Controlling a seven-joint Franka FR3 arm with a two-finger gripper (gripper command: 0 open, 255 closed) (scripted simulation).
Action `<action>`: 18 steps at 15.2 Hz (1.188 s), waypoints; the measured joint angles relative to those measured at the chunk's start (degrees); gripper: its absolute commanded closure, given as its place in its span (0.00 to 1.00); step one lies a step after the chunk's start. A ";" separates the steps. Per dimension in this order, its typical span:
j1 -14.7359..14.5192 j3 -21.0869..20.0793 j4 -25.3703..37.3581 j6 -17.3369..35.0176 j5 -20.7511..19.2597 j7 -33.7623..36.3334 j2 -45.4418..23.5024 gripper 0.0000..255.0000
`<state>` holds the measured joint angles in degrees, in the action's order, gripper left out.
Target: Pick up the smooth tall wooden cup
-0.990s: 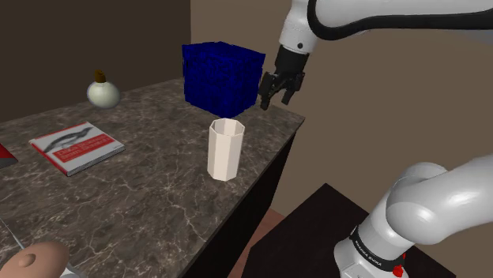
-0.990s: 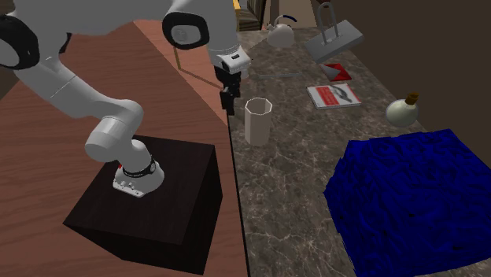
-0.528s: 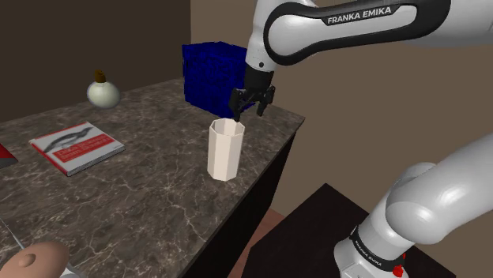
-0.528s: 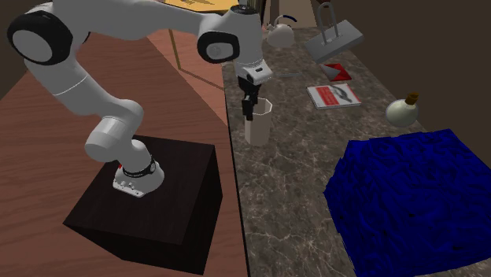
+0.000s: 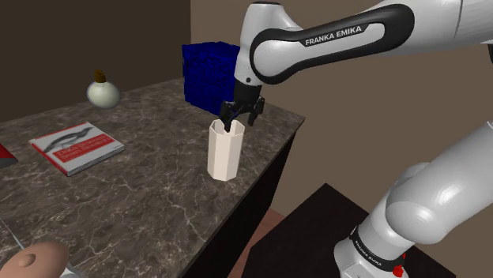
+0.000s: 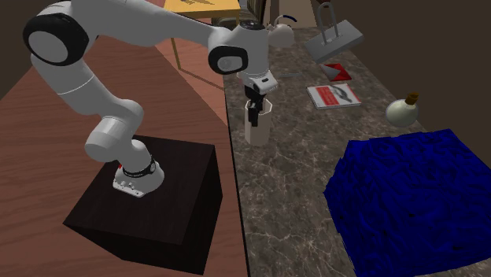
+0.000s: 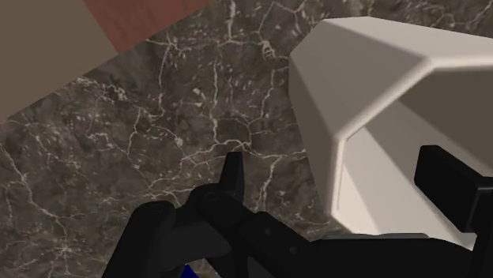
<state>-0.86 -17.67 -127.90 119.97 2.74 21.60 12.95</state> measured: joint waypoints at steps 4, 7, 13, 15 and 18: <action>0.00 -0.12 -1.56 2.07 -0.11 0.12 -0.52 1.00; 0.01 -0.12 -1.68 2.23 -0.13 0.11 -0.56 1.00; 0.02 -0.11 -1.67 2.25 -0.14 0.10 -0.59 1.00; 0.01 -0.06 -0.92 1.20 -0.07 0.04 -0.32 1.00; 0.02 0.11 0.57 -0.89 0.07 -0.14 0.32 1.00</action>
<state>-0.83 -17.57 -127.33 119.08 2.81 21.47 13.27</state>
